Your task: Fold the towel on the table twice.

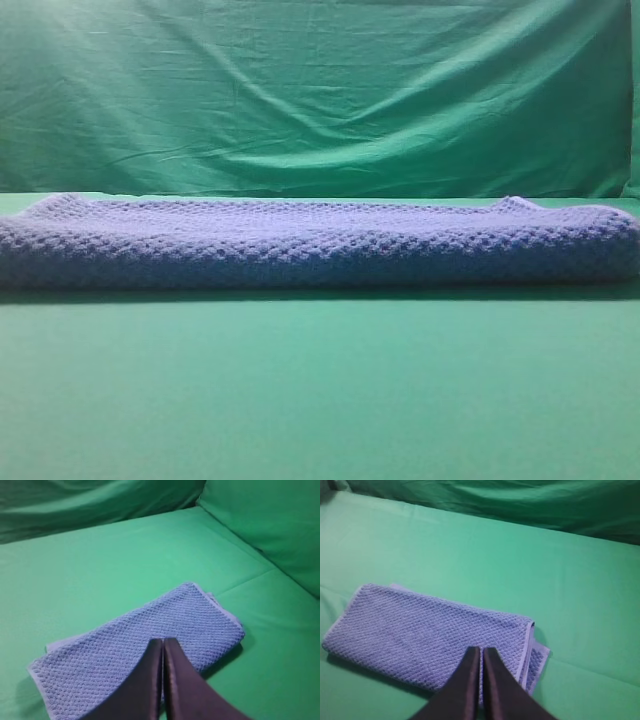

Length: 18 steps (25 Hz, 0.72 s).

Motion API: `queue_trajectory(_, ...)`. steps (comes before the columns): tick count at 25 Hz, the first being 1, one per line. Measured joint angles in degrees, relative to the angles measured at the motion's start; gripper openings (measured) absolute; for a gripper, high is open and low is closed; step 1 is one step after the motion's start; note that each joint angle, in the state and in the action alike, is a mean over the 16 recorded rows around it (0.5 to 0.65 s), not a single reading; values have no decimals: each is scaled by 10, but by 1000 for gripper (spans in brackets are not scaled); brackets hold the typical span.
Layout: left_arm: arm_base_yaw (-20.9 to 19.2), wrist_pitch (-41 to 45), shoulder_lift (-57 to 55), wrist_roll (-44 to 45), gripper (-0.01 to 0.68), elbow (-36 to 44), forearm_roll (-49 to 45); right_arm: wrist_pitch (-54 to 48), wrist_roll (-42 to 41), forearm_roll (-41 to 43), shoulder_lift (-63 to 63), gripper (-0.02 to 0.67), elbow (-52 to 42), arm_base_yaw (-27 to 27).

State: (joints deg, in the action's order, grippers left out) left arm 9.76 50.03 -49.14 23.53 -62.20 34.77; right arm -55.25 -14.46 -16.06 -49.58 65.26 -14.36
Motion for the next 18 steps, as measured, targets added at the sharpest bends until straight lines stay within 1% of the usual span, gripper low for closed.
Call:
queue_trajectory(9, 0, 8, 183, -46, 0, 97, -72, 6, 6, 8, 142, 0, -83, 0)
queue_trajectory(18, 0, -35, 314, -73, 0, 225, -134, 60, 5, 14, 261, 0, -191, 0)
